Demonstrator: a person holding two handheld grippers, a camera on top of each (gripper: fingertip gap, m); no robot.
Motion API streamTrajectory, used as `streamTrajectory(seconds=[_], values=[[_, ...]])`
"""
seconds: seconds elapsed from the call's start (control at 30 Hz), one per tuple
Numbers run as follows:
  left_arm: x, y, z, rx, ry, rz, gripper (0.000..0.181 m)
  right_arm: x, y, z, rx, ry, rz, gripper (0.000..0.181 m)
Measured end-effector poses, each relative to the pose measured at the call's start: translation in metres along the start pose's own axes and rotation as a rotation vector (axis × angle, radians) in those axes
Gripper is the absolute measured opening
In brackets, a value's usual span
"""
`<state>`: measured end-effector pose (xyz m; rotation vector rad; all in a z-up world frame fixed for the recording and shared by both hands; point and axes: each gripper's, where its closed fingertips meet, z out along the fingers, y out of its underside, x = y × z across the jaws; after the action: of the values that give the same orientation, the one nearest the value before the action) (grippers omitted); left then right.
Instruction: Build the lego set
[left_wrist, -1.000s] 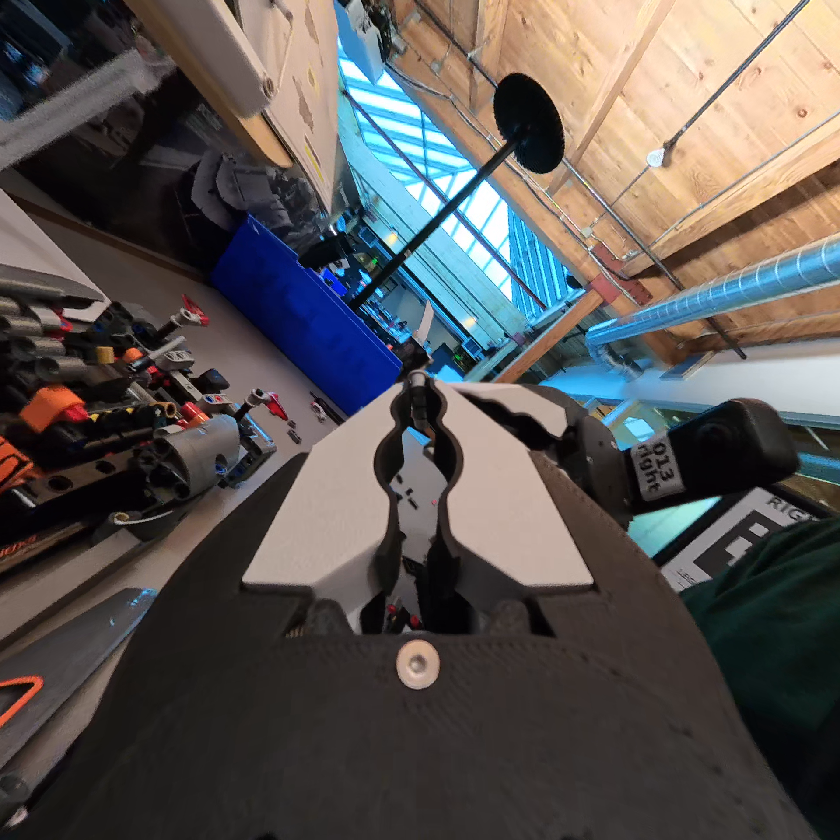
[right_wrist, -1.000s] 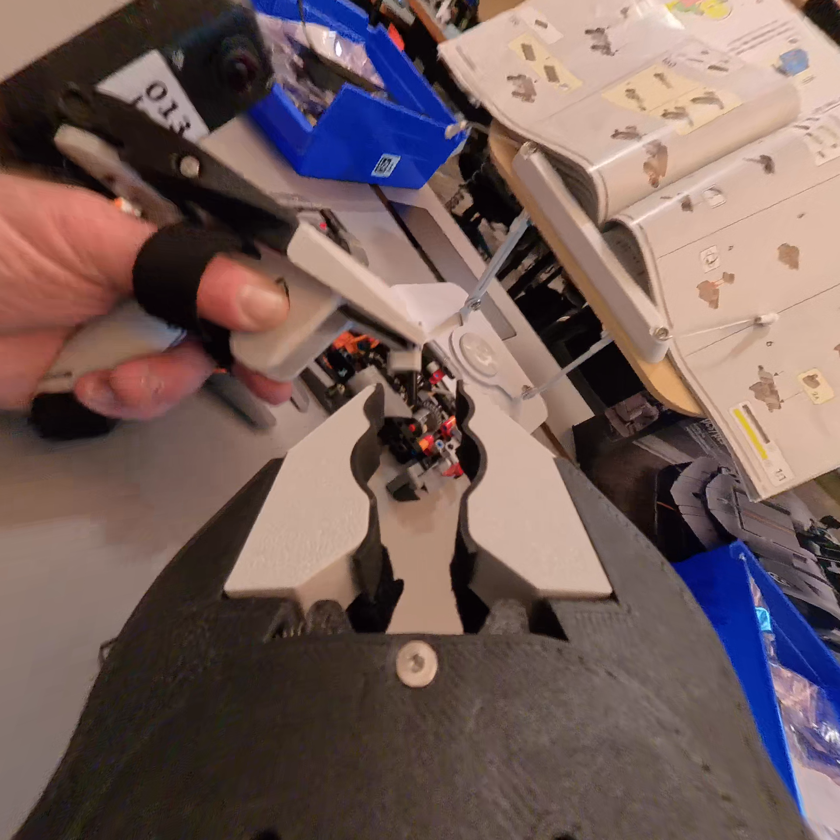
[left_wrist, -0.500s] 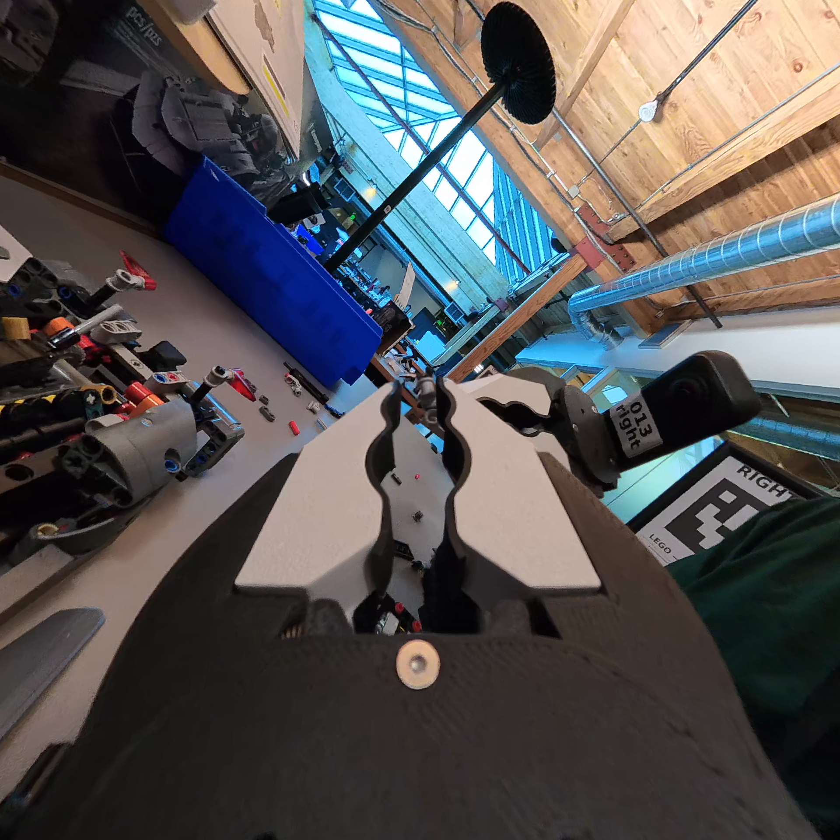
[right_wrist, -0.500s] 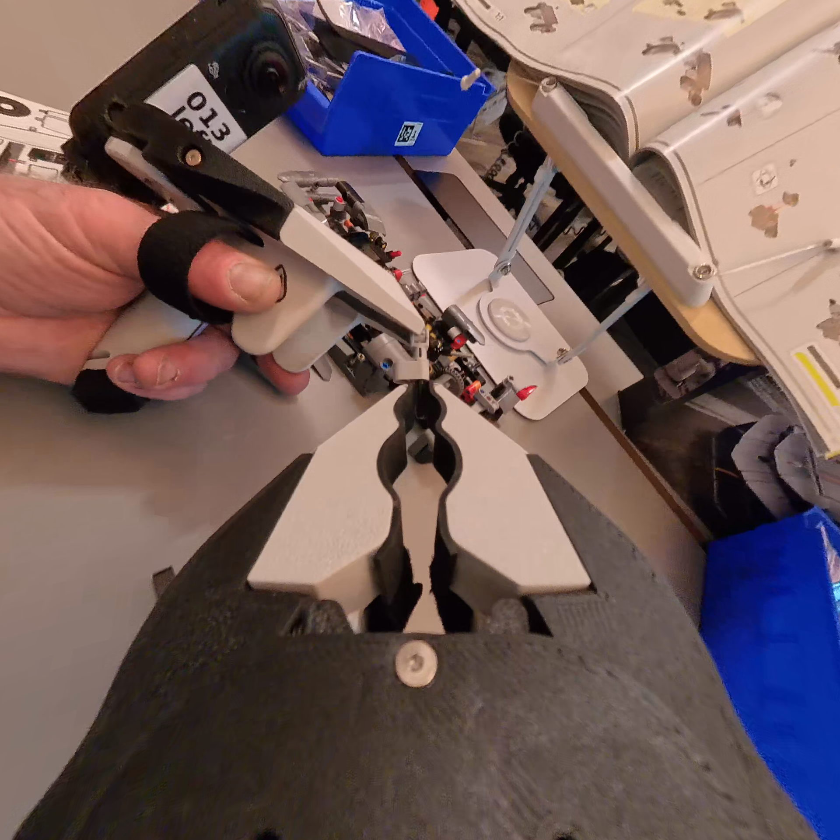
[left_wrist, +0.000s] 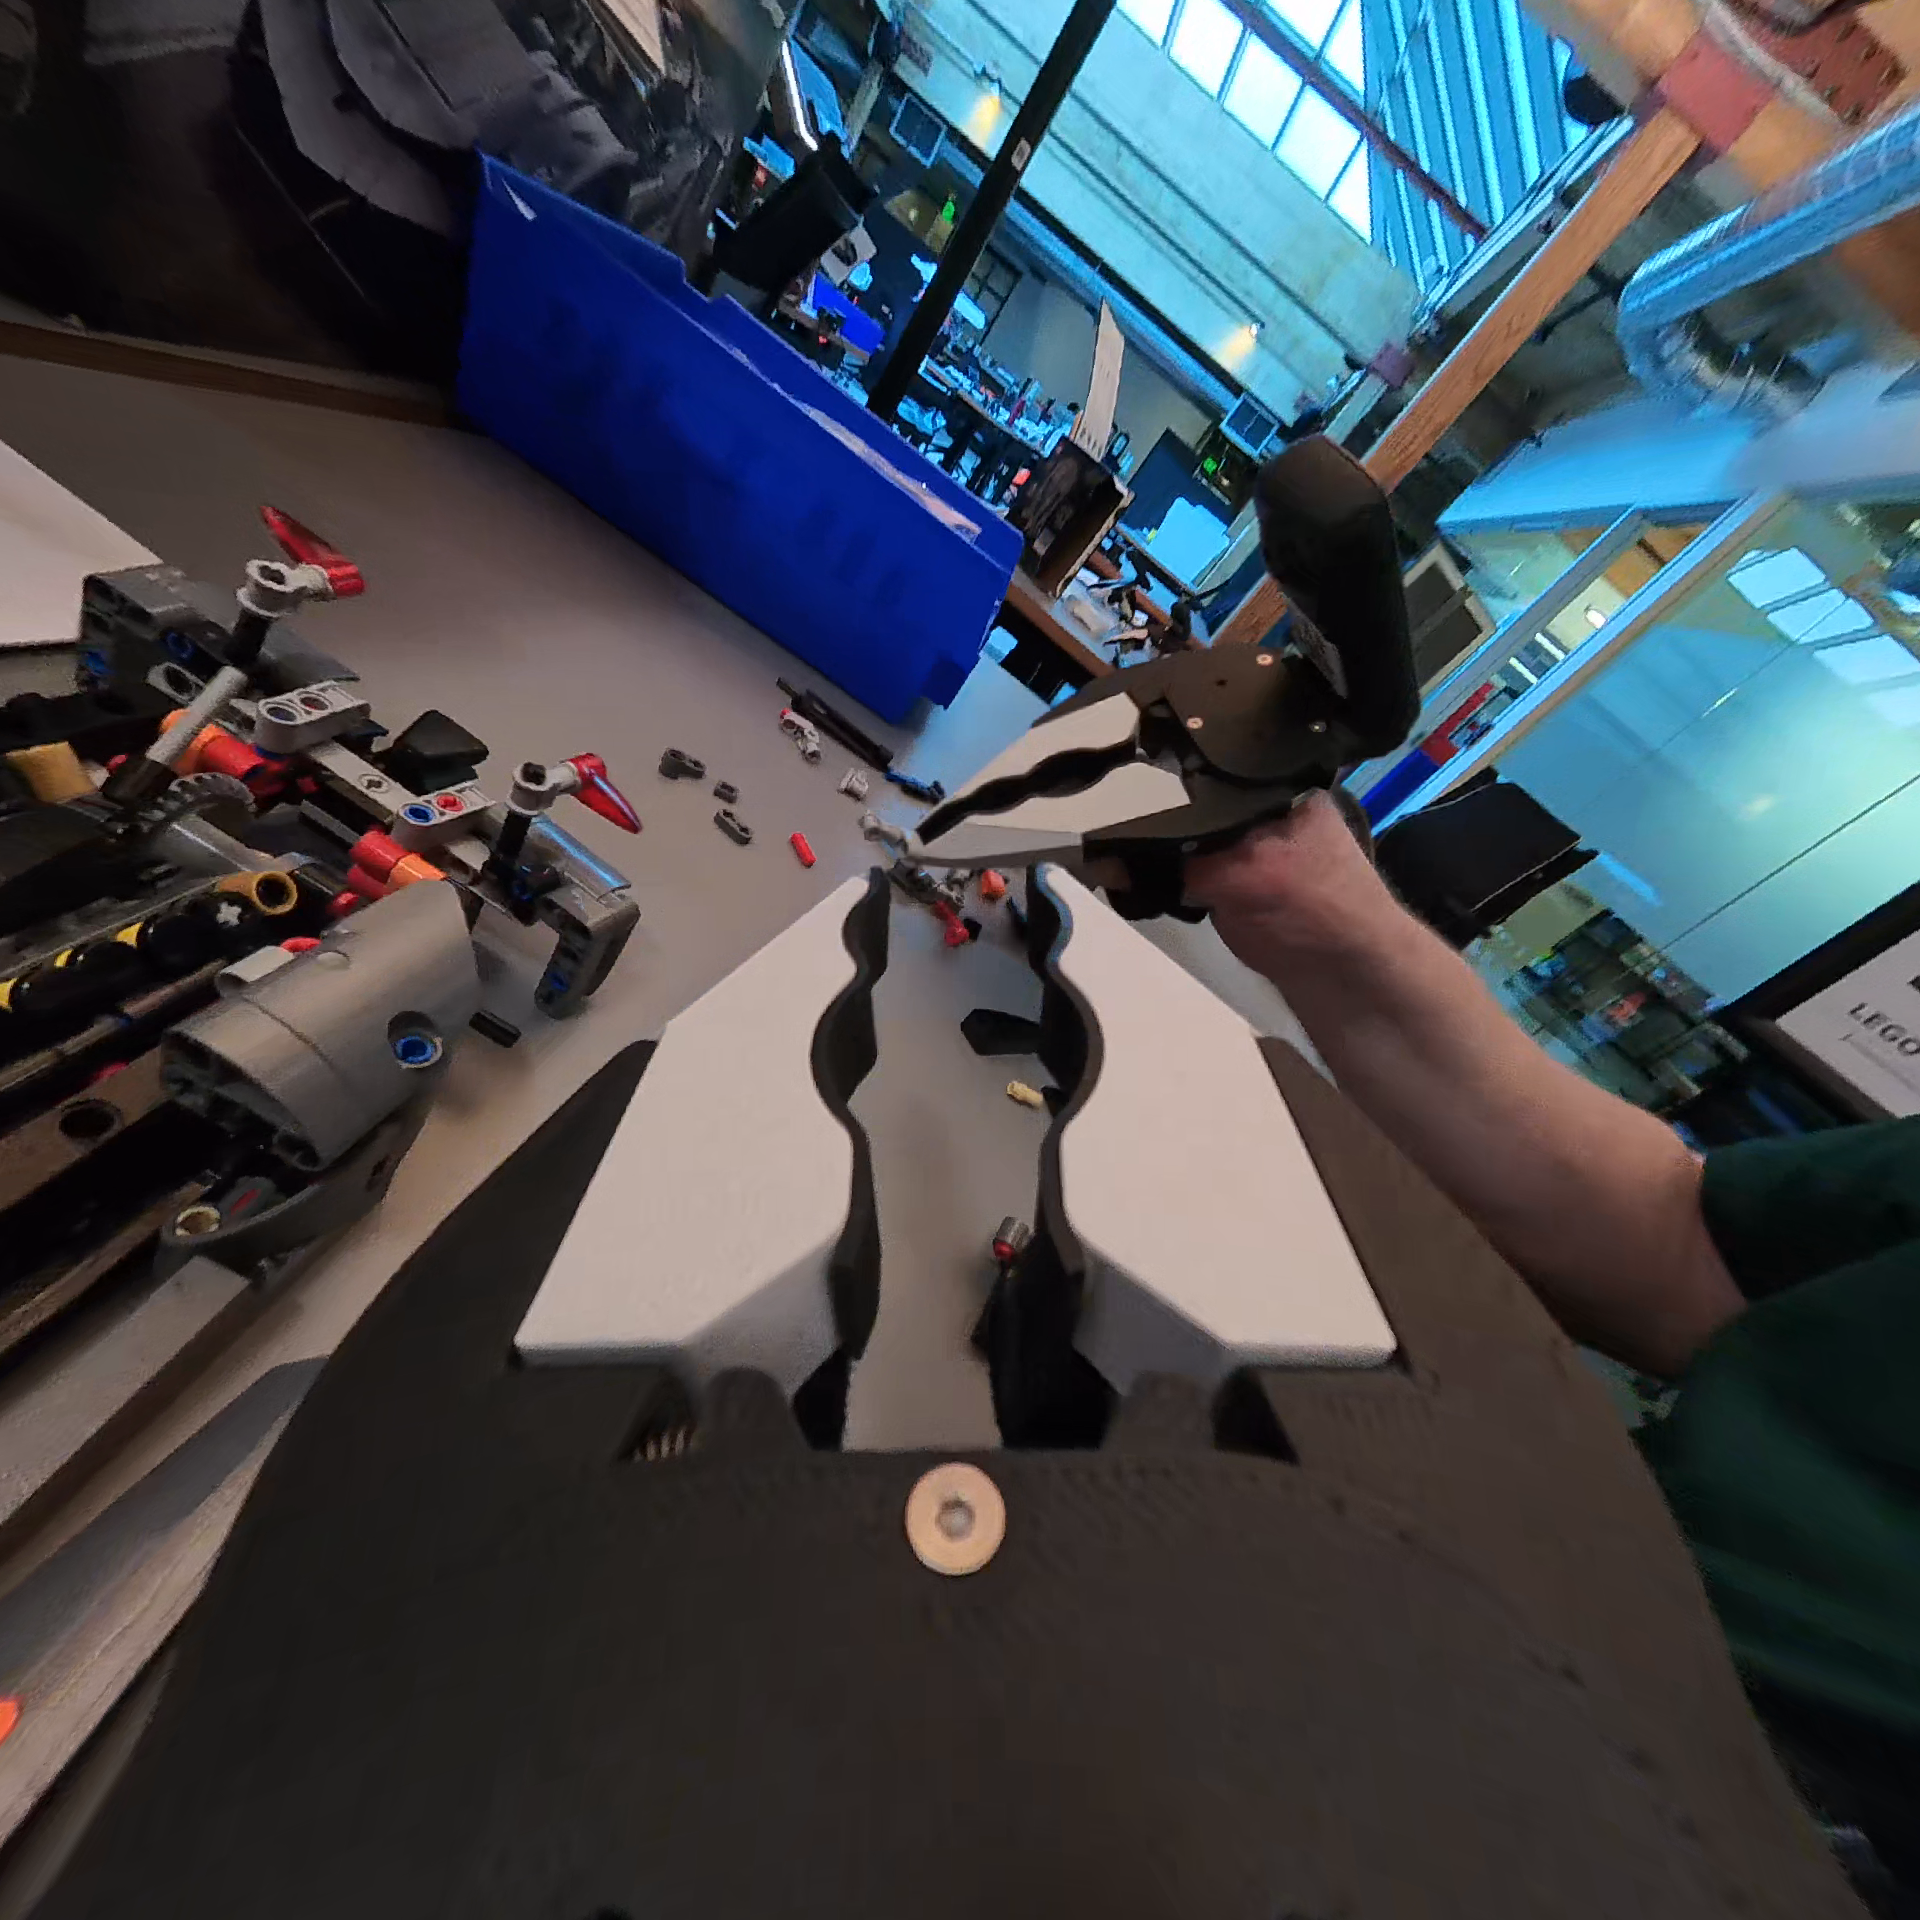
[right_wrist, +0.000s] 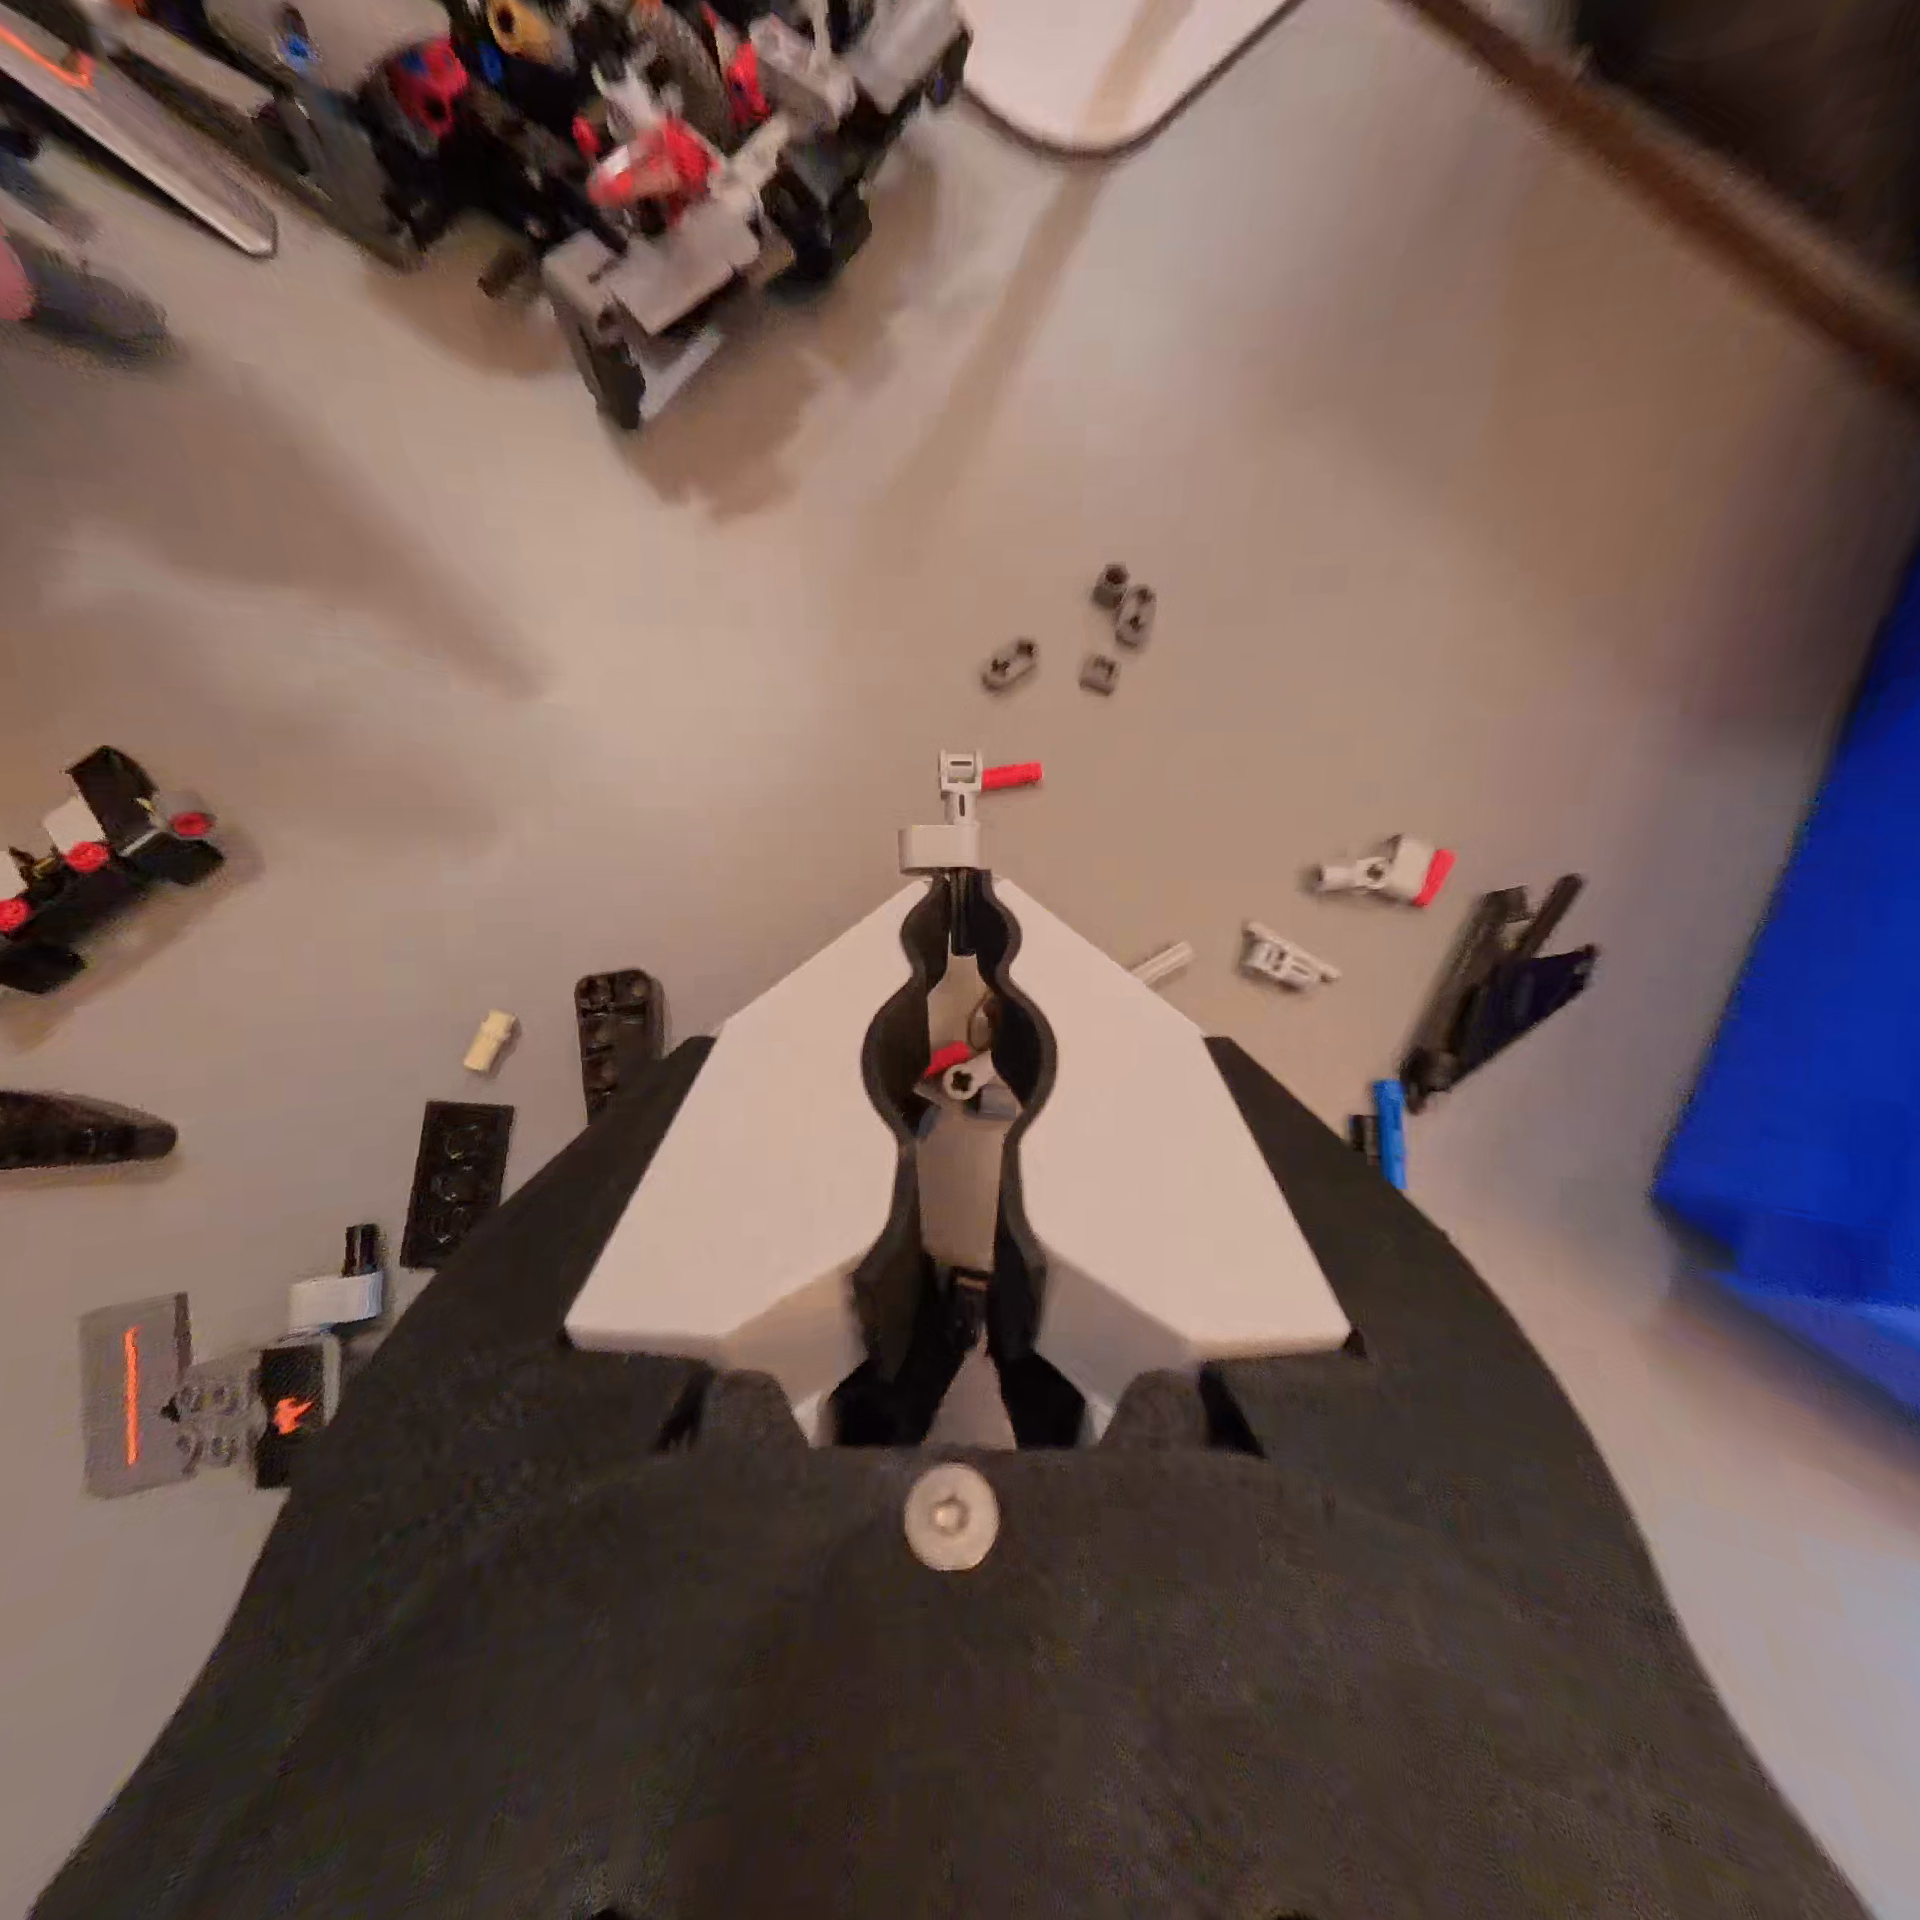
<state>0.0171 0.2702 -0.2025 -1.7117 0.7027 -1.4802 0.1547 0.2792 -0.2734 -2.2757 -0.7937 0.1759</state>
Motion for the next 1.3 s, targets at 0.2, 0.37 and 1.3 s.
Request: streamTrajectory(seconds=[0.2, 0.37, 1.3], values=[[-0.001, 0.006, 0.006, -0.033, -0.017, 0.049, 0.027, 0.000, 0.009, 0.017, -0.072, -0.004, -0.022, 0.004], [0.002, 0.010, 0.011, -0.059, -0.025, 0.101, 0.032, 0.005, 0.006, 0.007, -0.051, 0.004, -0.010, 0.016], [0.051, 0.108, -0.015, -0.589, -0.149, 0.659, 0.061, -0.128, 0.079, -0.055, -0.051, -0.267, -0.155, 0.052]])
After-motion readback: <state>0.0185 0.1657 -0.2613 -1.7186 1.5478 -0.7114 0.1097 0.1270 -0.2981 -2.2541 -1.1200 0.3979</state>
